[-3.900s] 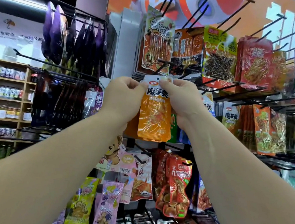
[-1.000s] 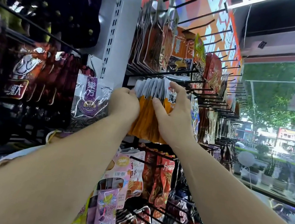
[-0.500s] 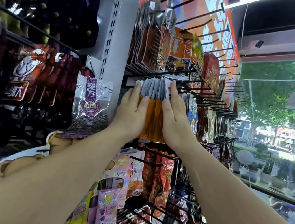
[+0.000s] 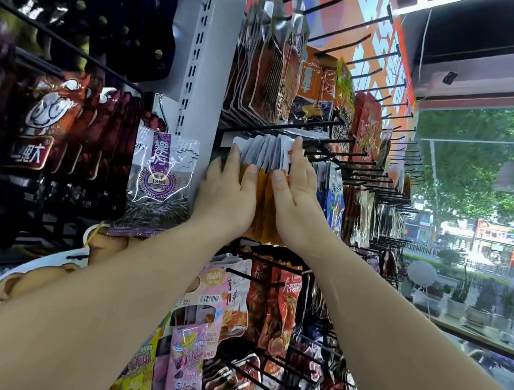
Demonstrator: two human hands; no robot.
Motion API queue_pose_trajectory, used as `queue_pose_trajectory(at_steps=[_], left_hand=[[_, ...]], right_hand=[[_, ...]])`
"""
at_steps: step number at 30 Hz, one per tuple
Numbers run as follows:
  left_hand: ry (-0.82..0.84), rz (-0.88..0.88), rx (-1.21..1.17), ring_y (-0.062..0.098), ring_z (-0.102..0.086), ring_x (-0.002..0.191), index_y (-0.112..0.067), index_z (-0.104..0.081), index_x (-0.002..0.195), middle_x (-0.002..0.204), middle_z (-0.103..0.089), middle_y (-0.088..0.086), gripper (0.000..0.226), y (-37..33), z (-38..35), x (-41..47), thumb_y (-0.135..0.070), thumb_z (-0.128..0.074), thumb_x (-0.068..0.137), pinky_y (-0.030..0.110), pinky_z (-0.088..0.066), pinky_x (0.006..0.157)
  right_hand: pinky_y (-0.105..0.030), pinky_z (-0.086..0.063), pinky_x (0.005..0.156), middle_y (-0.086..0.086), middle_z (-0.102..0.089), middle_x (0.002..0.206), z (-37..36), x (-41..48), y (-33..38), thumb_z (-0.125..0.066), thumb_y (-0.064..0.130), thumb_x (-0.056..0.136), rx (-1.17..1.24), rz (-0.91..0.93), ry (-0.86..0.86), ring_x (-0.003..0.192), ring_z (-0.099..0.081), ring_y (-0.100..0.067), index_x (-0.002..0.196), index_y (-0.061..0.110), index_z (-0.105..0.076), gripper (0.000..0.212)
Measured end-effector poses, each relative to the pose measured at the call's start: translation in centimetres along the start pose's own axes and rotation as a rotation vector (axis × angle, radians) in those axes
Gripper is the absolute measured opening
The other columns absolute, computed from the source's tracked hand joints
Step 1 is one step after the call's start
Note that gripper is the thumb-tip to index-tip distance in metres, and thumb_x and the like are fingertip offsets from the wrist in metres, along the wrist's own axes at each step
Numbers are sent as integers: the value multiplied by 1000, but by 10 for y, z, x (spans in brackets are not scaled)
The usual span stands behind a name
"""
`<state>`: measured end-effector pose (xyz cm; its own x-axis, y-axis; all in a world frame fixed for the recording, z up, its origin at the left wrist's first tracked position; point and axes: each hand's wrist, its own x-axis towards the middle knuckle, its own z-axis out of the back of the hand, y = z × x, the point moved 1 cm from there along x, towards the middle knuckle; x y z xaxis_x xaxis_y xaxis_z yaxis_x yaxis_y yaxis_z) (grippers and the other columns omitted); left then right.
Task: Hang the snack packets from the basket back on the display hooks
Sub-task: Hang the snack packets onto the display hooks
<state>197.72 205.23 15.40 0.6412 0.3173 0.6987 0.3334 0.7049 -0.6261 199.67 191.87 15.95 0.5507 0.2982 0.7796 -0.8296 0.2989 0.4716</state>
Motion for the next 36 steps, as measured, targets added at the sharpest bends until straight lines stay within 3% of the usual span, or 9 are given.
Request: queue_pose_trajectory(at_steps=[4,8,10,13,18,24,27,33,36], left_hand=[[-202,-221,-38,22,-16,158,-32,-29,163,173,-20,1,51,-8,2,-14,-30,-35,113,38,-12,126],[-173,-360,-22,18,-23,157,-27,-36,161,170,-29,-3,58,-6,3,-10,-14,-50,107,34,-15,128],[-126,-394,2,15,-17,158,-30,-28,164,172,-23,-5,64,-3,2,-9,-22,-55,106,30,-10,125],[-78,-361,43,14,-6,161,-29,-12,167,175,-9,-5,72,1,-2,-9,-34,-52,107,34,-8,127],[-55,-247,149,25,-13,159,-26,-11,167,176,-6,-4,70,3,-5,-2,-43,-44,108,43,-16,127],[-221,-221,91,29,-30,152,-23,-37,161,169,-31,3,50,-3,-1,-2,-33,-36,111,43,-21,124],[-292,-322,82,28,-30,153,-23,-42,158,169,-31,4,48,-3,0,-5,-27,-39,110,44,-21,124],[-57,-416,17,4,9,159,-42,-4,163,173,3,-18,61,4,-11,-9,-46,-19,104,45,9,126],[-46,-391,31,4,11,159,-44,1,162,173,6,-19,59,8,-13,-7,-45,-19,107,46,10,125]], right_hand=[[-23,-2,115,4,-4,172,13,-7,-3,-42,42,109,-30,42,-74,156,1,-3,163,41,0,68],[8,-9,94,5,-23,160,17,-12,-3,-44,33,110,-94,120,-167,124,-18,29,164,37,-10,65],[10,-11,92,3,-25,160,16,-12,-3,-43,31,110,-98,126,-205,132,-21,20,164,36,-15,61],[-5,-16,102,1,-25,163,15,-13,-1,-48,35,108,-81,106,-217,142,-21,2,162,40,-17,63],[9,-21,81,3,-36,155,16,-6,1,-59,35,103,-123,79,-218,107,-26,17,162,41,-16,73],[2,-27,80,8,-38,135,18,-10,1,-51,33,107,-36,67,-247,96,-26,42,159,43,-25,59],[-4,-22,84,11,-38,133,19,-9,2,-54,36,106,-3,64,-247,98,-27,40,158,44,-26,60],[-26,-24,112,10,-36,152,11,-1,1,-60,40,102,16,71,-208,132,-28,4,162,44,-13,77],[-12,-20,104,4,-29,161,3,2,2,-52,35,107,17,60,-163,126,-26,7,163,44,-6,72]])
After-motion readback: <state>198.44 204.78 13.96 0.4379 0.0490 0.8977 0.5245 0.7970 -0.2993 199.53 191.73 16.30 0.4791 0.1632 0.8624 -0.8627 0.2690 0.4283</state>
